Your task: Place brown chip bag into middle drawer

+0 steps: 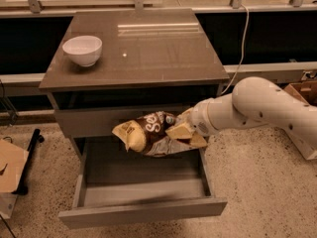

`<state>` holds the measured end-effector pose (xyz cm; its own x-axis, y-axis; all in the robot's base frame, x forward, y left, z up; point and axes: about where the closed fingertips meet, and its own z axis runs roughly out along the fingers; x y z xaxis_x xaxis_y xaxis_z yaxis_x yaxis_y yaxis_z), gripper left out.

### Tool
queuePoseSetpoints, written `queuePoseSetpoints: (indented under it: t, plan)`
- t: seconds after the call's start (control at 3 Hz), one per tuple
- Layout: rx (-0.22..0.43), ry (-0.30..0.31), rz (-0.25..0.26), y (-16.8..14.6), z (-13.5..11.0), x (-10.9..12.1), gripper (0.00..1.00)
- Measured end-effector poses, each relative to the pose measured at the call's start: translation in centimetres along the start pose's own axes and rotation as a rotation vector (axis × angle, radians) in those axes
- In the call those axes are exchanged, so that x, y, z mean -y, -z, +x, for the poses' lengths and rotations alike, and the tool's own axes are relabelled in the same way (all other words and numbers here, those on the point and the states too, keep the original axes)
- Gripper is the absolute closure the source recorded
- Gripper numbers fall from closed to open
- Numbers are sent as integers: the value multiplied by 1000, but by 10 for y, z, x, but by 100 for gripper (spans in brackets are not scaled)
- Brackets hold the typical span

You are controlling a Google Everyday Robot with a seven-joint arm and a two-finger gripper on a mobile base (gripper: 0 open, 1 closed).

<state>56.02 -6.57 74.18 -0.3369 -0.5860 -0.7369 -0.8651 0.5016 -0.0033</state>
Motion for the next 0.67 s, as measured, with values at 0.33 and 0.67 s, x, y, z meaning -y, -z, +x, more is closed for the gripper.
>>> queuePoseSetpoints:
  t: [0.33, 0.67]
  plan:
    - [-27, -72, -30, -36, 44, -2, 100]
    - [-48, -158, -70, -76, 93, -1, 100]
